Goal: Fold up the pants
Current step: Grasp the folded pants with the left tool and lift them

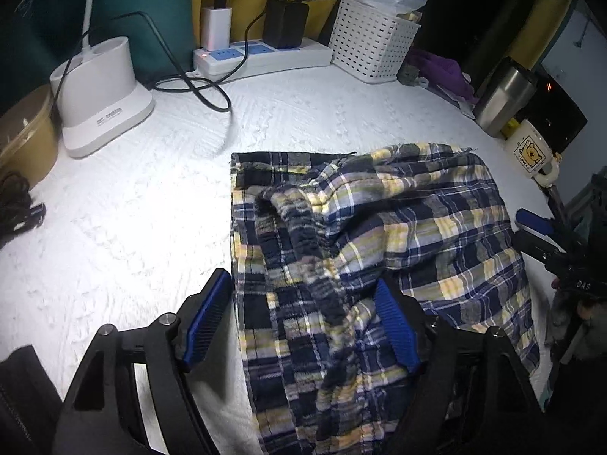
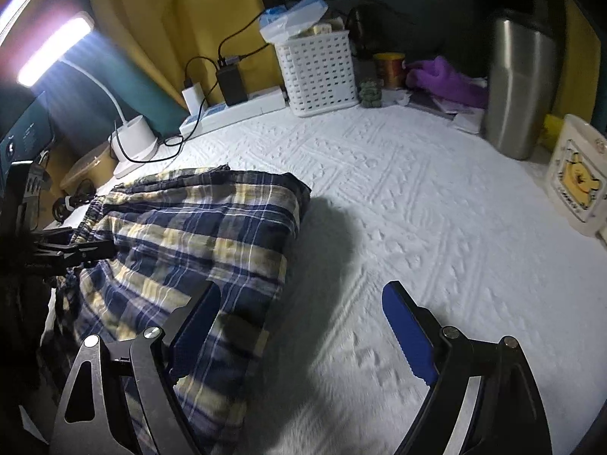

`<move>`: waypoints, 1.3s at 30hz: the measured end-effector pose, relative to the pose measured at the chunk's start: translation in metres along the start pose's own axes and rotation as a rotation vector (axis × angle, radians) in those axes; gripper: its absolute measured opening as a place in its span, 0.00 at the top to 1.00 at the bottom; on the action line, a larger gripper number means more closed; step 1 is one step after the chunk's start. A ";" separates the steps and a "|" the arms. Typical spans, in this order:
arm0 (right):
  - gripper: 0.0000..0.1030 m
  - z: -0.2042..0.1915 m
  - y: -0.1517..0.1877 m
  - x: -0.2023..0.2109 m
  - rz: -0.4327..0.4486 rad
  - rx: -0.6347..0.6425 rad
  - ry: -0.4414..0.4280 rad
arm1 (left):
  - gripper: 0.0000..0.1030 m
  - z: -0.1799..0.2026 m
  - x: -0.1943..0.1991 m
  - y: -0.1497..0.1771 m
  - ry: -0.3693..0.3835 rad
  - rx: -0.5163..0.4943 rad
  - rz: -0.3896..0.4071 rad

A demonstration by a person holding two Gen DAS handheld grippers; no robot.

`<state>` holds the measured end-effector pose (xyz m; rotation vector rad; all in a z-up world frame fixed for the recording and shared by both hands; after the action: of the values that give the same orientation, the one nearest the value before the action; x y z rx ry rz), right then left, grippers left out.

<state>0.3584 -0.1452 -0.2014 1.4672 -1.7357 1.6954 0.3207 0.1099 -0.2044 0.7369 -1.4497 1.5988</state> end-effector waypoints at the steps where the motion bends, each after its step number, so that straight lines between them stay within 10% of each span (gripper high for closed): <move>1: 0.14 -0.001 -0.001 -0.003 -0.005 0.002 -0.006 | 0.24 0.000 -0.001 -0.001 -0.003 -0.010 -0.001; 28: 0.12 -0.071 -0.006 -0.038 -0.064 0.123 -0.160 | 0.27 0.038 -0.007 0.005 -0.001 -0.133 0.084; 39: 0.67 -0.086 -0.004 -0.032 -0.026 0.181 -0.122 | 0.68 0.054 0.000 0.007 -0.008 -0.155 0.113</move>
<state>0.3389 -0.0551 -0.2027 1.6961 -1.6506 1.8259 0.3090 0.0569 -0.1985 0.5819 -1.6259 1.5479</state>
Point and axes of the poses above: each gripper's, at about its wrist camera, not at the fingertips, and x roughly against the way its jaws point, z to its right, y to its underside, the point moved 9 cm from there along -x, roughly the way its jaws point, and after that the axes turned 3 degrees about -x, right-handed, at the moved point
